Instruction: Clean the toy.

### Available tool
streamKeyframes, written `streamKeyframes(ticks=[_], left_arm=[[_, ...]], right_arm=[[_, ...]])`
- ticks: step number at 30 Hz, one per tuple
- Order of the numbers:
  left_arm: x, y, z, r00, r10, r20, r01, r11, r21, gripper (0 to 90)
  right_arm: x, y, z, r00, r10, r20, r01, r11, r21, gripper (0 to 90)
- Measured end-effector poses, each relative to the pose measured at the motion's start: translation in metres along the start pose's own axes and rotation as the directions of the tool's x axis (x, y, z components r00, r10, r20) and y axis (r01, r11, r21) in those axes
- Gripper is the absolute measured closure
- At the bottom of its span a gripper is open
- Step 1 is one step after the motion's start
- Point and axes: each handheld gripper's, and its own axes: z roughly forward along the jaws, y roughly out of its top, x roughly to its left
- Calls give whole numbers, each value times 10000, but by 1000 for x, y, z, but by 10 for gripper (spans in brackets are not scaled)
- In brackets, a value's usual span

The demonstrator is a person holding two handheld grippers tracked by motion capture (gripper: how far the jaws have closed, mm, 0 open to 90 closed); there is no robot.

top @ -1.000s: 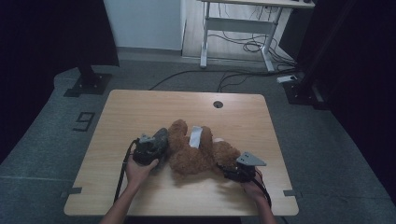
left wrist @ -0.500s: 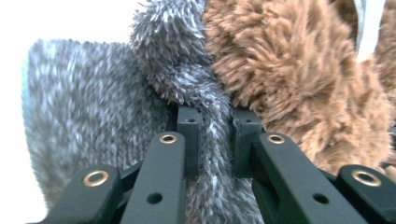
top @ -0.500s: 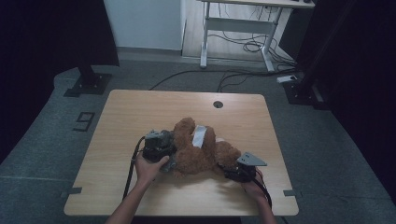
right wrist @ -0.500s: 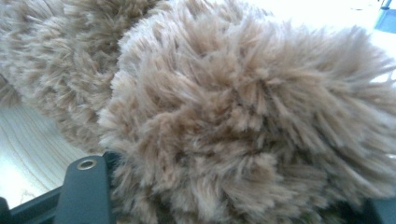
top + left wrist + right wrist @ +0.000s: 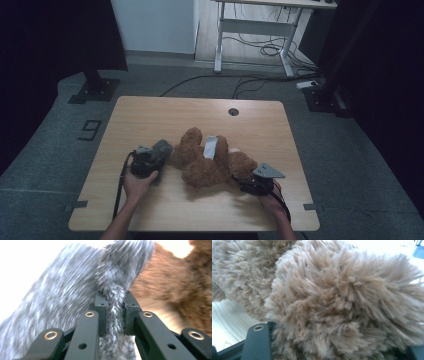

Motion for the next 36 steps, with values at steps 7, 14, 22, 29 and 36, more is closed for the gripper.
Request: streamKeyframes(ticks=[7,14,22,29,36], left_arm=[[-23,20,-35,9966,569,604,-493,9914,-1213,774],[-101,66,-47,9640,2079,1659,-1723,9633,-2058,767],[-163,97,5,9447,2592,2010,-2444,9649,-958,765],[-139,75,37,9606,1379,2411,-1390,9902,-126,768],[-142,57,25,9535,1934,2310,-1852,9811,-569,773]], right_arm=[[0,1,1,10000,41,17,-41,10000,-5,315],[3,2,2,9998,39,207,-39,10000,3,314],[5,3,4,9994,-82,347,82,10000,0,313],[7,3,5,9990,-238,368,239,9997,-24,286],[8,7,-2,10000,-16,56,15,10000,56,156]])
